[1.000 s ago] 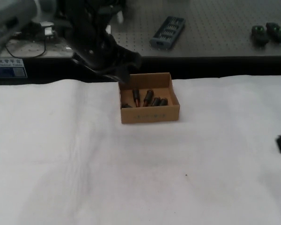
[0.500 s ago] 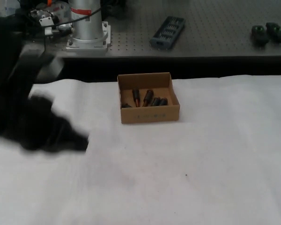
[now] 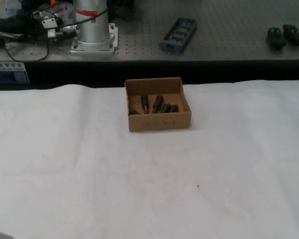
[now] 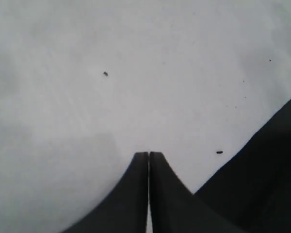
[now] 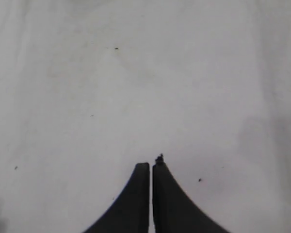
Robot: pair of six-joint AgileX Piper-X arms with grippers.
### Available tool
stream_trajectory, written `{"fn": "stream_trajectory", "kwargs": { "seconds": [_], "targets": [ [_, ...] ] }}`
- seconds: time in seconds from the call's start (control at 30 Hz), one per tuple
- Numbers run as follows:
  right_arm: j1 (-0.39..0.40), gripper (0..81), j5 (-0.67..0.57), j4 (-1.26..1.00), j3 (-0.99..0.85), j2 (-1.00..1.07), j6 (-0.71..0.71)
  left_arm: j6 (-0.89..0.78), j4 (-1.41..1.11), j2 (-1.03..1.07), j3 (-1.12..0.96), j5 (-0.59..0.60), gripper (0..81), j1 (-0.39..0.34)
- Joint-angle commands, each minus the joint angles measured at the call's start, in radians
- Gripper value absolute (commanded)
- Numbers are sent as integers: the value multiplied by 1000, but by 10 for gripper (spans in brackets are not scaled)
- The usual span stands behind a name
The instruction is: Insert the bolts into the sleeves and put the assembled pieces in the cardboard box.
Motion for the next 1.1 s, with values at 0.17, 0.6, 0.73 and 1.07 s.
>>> {"fn": "stream_trajectory", "kwargs": {
  "seconds": [0.17, 0.6, 0.73, 1.07],
  "targets": [
    [-5, 29, 1, -74, 105, -8, 90, -3, 12, -6, 6, -47, 7, 2],
    [-5, 29, 33, -5, 105, -8, 137, -9, 279, -6, 6, -123, 7, 2],
    [-5, 29, 33, -7, 105, -8, 137, -9, 279, -6, 6, -121, 7, 2],
    [-5, 29, 33, -7, 105, -8, 137, -9, 279, -6, 6, -121, 7, 2]
  ]
}}
